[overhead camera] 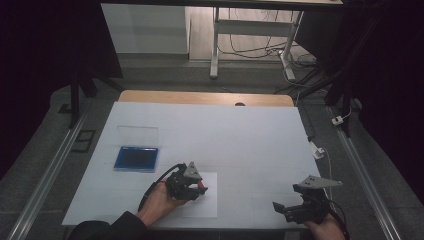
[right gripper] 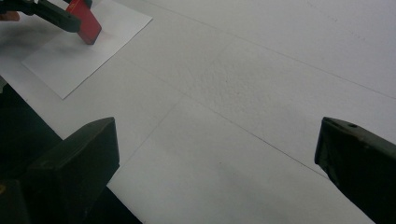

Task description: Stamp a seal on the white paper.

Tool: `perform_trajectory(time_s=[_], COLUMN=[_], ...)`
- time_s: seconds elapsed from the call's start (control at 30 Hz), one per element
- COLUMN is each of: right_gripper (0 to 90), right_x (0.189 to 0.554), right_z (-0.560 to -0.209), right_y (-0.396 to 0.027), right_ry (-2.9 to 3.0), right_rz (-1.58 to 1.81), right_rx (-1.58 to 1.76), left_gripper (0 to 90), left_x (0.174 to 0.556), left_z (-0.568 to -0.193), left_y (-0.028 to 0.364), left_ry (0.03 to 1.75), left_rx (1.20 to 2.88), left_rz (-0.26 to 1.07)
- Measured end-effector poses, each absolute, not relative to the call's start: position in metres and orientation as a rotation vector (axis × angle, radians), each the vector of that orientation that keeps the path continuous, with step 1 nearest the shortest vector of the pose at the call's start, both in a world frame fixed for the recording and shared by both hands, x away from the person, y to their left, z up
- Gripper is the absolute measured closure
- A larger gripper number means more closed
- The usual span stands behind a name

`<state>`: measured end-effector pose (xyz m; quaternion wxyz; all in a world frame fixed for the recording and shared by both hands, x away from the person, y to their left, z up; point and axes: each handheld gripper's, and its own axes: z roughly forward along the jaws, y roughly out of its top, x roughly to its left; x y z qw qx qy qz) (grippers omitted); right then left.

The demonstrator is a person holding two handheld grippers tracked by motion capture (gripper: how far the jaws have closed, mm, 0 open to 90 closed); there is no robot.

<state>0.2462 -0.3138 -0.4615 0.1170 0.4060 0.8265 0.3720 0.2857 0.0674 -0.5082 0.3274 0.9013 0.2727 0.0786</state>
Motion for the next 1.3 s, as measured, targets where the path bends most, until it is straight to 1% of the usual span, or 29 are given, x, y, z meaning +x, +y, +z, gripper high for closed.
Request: perform_trajectory(time_s=[0.6, 0.87, 1.3], right_gripper=[0.0, 0.0, 0.0], right_x=[0.246, 0.246, 0.246], right_z=[-0.461, -0.461, -0.461], right_y=[-0.314, -0.314, -0.314], right_ry=[2.417, 2.416, 2.415], right_rz=[1.094, 1.094, 1.096], right_rx=[1.188, 1.187, 1.187], left_gripper=[58.5, 58.5, 58.5], left_x=[0.281, 0.282, 0.287], left_z=[-0.502, -0.493, -0.479], left_y=[0.062, 0.068, 0.082], left_ry=[0.665, 0.685, 0.740], left_rx=[2.405, 2.346, 2.310], left_rz=[0.284, 0.265, 0.266])
